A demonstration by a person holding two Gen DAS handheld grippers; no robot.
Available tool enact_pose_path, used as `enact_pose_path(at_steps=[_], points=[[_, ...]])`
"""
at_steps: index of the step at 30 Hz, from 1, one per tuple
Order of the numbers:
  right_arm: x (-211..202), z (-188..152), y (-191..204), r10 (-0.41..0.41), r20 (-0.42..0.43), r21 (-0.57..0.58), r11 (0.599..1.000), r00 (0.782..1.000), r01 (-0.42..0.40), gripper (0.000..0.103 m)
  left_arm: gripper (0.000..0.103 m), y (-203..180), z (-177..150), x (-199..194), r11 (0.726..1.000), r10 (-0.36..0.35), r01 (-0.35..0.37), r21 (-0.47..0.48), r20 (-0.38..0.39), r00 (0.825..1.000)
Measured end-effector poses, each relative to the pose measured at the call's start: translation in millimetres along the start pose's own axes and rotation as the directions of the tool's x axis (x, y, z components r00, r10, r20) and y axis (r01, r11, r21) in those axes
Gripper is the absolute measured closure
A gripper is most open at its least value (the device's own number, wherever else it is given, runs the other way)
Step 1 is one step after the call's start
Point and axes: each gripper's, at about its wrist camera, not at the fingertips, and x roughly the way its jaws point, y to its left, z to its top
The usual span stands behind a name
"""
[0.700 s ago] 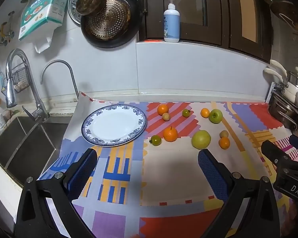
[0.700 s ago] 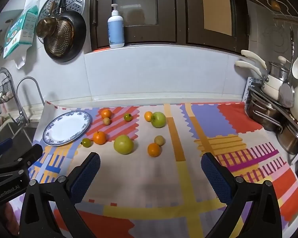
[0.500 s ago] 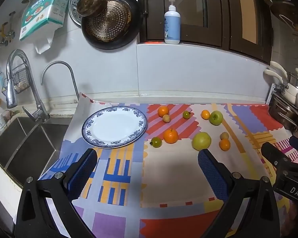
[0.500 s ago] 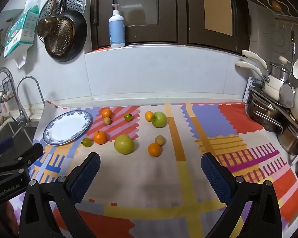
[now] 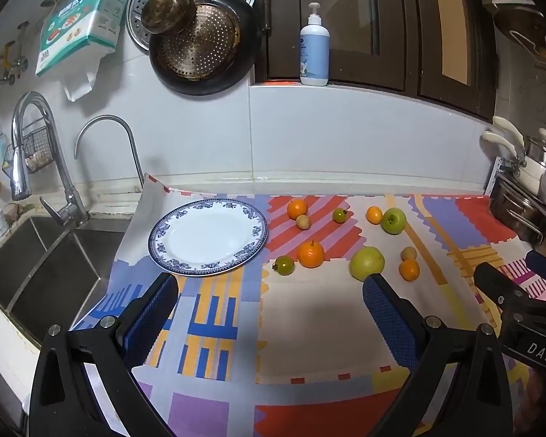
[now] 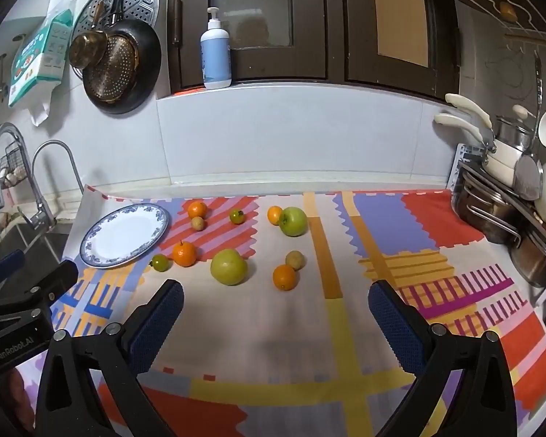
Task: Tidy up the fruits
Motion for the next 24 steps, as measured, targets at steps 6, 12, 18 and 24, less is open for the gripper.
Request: enact_pose_path(at_steps=[6, 12, 18, 24], points=[[0.3, 1.1, 0.9, 0.002, 0.002, -0.007, 1.0, 1.0, -0.002, 0.001, 0.0, 0.7, 0.1, 0.8, 1.0, -0.002, 0.002, 0.0, -0.001, 1.0], [0.0, 2.7, 2.0, -0.003, 0.004, -0.009, 1.0, 1.0, 0.003, 0.001, 0.0, 1.8, 0.1, 2.5, 1.0, -0.003, 0.003, -0.001, -0.002, 1.0], [-0.2, 3.0, 2.1, -0.001, 0.006, -0.006, 1.0, 1.0, 0.001, 0.001, 0.0, 2.0, 1.3, 3.8, 1.0, -0.004, 0.004, -0.001, 0.0, 1.0], [0.7, 3.4, 2.1, -0.005, 0.009, -0.008, 1.0, 1.0, 0.005, 0.001, 0.0, 1.8, 0.3, 3.8, 1.0, -0.002, 0.002, -0.001, 0.0, 1.0]])
